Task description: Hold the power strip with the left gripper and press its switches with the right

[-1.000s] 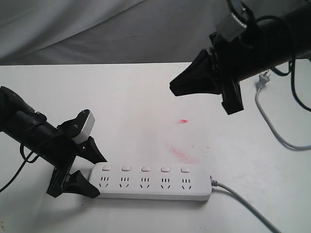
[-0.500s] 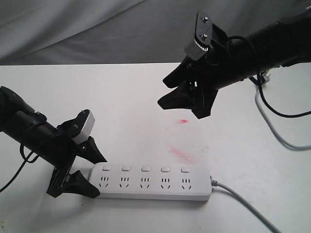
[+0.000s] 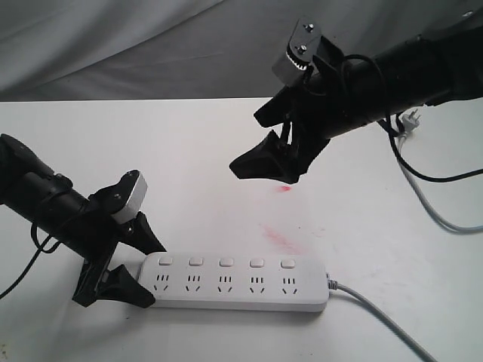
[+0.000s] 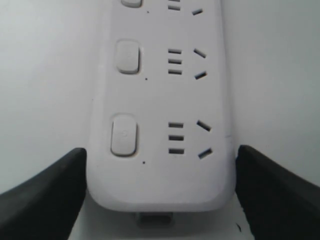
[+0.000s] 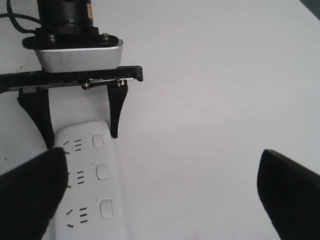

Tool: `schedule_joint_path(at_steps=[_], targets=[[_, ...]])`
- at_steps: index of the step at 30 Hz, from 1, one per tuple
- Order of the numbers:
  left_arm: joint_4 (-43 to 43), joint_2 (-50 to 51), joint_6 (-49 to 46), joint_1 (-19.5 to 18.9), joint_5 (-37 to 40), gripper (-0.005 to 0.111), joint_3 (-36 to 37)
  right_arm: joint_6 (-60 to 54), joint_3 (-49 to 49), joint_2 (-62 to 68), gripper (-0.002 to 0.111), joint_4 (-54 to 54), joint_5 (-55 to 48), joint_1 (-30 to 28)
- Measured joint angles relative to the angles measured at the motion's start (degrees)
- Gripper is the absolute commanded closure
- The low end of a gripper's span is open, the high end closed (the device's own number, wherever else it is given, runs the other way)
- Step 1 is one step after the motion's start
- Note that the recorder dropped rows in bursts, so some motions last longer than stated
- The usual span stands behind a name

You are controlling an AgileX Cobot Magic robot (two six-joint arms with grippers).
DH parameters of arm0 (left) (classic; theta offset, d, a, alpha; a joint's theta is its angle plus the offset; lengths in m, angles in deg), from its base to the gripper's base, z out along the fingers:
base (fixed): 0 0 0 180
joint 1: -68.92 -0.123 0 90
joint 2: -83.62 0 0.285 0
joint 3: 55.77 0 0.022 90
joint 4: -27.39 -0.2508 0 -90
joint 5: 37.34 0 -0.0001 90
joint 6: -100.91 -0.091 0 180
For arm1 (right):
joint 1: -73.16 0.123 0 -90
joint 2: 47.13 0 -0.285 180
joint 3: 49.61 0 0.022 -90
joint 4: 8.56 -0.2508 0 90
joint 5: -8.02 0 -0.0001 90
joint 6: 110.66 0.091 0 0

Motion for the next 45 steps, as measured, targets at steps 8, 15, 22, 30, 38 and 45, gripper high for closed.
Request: schedule_joint_path(at_steps=[8,15,22,30,38,45], targets=[[0.0,0.0,0.0,0.0,0.0,0.061,0.0,11.37,0.0,0.04,0.003,5.34,-0.42,0.0],[0.0,0.0,0.0,0.0,0.0,0.061,0.0,14.65,0.0,0.13,0.003,12.51,3.47,0.0],[0.0,0.0,0.0,0.0,0.0,0.061,0.0,15.49,0.0,0.13,0.003,9.07,7.81,0.0],[0.0,0.0,0.0,0.0,0.0,0.061,0.0,5.57,0.0,0.48,0.003,6.43,8.21,0.93],[0.04,0.0,0.0,0.0,0.0,0.061,0.0,-3.5,0.0,1.95,0.003,4.62,9.04,2.38],[0.04,0.0,0.0,0.0,0.0,0.061,0.0,-9.55,0.0,5.25,0.003,2.35,11.78,7.26]])
